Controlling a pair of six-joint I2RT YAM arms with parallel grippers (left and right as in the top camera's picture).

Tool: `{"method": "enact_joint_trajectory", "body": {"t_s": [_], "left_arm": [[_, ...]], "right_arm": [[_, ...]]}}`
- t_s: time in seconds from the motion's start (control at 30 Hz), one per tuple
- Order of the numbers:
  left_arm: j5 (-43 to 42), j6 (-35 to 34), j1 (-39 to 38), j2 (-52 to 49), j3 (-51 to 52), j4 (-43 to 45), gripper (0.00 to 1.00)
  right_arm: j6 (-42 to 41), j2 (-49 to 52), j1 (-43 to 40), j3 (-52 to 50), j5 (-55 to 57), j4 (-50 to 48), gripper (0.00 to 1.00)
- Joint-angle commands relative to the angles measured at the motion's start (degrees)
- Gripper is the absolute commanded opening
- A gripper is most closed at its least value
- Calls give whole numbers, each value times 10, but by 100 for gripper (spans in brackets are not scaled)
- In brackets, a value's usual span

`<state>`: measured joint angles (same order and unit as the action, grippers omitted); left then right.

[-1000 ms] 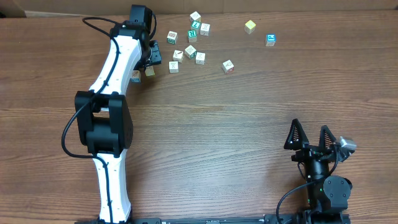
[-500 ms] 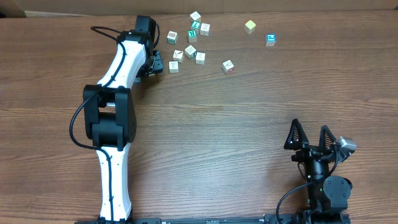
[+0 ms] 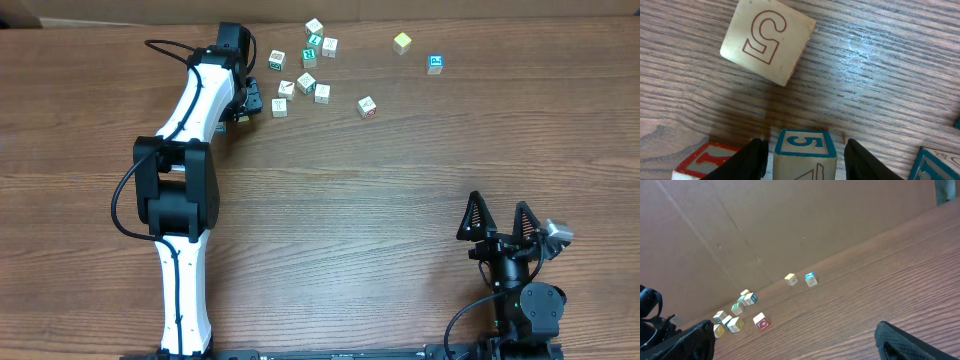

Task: Form a horizontal line
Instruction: 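Lower the left gripper and grasp the blue-bordered '5' block, then lift the '5' block and carry it right, below the cluster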

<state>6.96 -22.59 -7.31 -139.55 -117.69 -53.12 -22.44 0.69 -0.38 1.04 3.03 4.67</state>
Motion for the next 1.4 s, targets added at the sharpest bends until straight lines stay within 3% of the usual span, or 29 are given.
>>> {"method": "enact_joint_trajectory", "body": {"t_s": [0.0, 0.47, 0.73, 1.03, 1.2, 1.23, 1.33, 1.37], "left_arm": [[9, -8, -1, -2, -15, -2, 50], [9, -8, -1, -2, -21, -9, 50], [9, -8, -1, -2, -33, -10, 44], [-28, -3, -1, -2, -42, -28, 30], [-39, -3, -1, -2, -110, -96, 22], [-41, -3, -1, -2, -143, -128, 22], [-41, -3, -2, -2, -288, -271, 4], [-46, -3, -3, -2, -322, -303, 4]], "right_arm": [[4, -3, -3, -6, 3, -3, 100], [4, -3, -3, -6, 3, -3, 100], [4, -3, -3, -6, 3, -3, 100], [4, -3, -3, -6, 3, -3, 100], [4, -3, -3, -6, 3, -3, 100], [4, -3, -3, -6, 3, -3, 100], [4, -3, -3, -6, 3, -3, 100], [4, -3, -3, -6, 3, -3, 100]]}}
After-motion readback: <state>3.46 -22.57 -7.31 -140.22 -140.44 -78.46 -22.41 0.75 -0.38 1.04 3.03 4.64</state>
